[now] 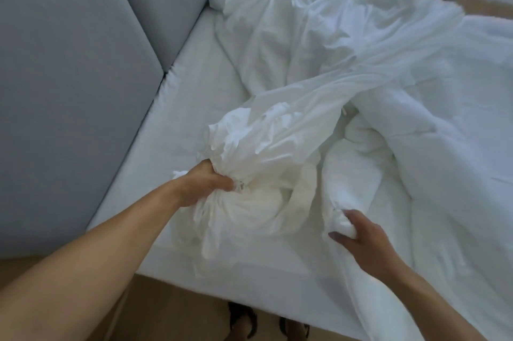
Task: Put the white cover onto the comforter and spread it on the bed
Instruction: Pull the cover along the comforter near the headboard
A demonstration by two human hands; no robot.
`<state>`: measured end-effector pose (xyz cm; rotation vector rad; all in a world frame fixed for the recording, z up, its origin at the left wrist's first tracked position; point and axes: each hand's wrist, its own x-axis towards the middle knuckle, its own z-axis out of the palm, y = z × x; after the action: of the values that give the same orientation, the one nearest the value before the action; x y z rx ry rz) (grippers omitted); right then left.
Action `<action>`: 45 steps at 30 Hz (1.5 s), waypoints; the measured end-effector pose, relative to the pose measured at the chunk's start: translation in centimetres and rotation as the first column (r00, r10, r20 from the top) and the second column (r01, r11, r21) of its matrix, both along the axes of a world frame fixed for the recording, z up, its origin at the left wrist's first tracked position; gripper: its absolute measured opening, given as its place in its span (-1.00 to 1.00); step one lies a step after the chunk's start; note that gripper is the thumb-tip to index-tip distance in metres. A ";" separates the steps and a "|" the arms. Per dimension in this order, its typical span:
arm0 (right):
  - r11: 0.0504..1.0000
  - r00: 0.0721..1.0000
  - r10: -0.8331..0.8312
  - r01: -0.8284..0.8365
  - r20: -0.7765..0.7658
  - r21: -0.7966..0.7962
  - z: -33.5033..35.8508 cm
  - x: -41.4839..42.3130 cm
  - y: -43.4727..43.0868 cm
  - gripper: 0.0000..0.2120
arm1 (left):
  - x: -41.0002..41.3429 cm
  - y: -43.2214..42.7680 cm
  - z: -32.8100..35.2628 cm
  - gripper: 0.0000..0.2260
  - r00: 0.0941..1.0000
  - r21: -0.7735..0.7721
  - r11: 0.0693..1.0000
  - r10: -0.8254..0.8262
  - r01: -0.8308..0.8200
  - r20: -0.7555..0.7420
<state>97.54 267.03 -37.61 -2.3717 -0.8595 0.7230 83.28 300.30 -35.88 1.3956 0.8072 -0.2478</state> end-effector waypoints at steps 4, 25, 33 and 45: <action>0.916 0.912 -0.387 0.364 0.137 0.166 14.0 5.8 -4.0 -0.75 | 0.9 -0.2 4.0 -0.44 0.998 -0.002 1.000 -0.018 0.018 0.067; 0.863 0.903 0.427 -0.424 0.052 0.276 8.8 2.9 5.6 -0.57 | 3.1 -7.1 11.4 -0.47 0.992 0.159 0.982 0.087 -0.100 0.090; 0.786 0.755 0.579 -0.617 0.308 0.035 3.7 -5.1 5.4 0.12 | 1.4 -8.0 9.0 -0.49 0.986 0.189 0.968 0.163 -0.166 0.031; 0.945 0.995 -0.019 -0.013 0.096 0.326 6.8 -1.1 7.0 -0.79 | 1.7 -4.6 9.0 -0.46 0.997 0.106 0.994 0.018 -0.026 0.072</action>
<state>96.43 274.00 -30.81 -2.1226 -0.9367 0.4256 85.02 295.66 -26.90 1.4871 0.7865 -0.1385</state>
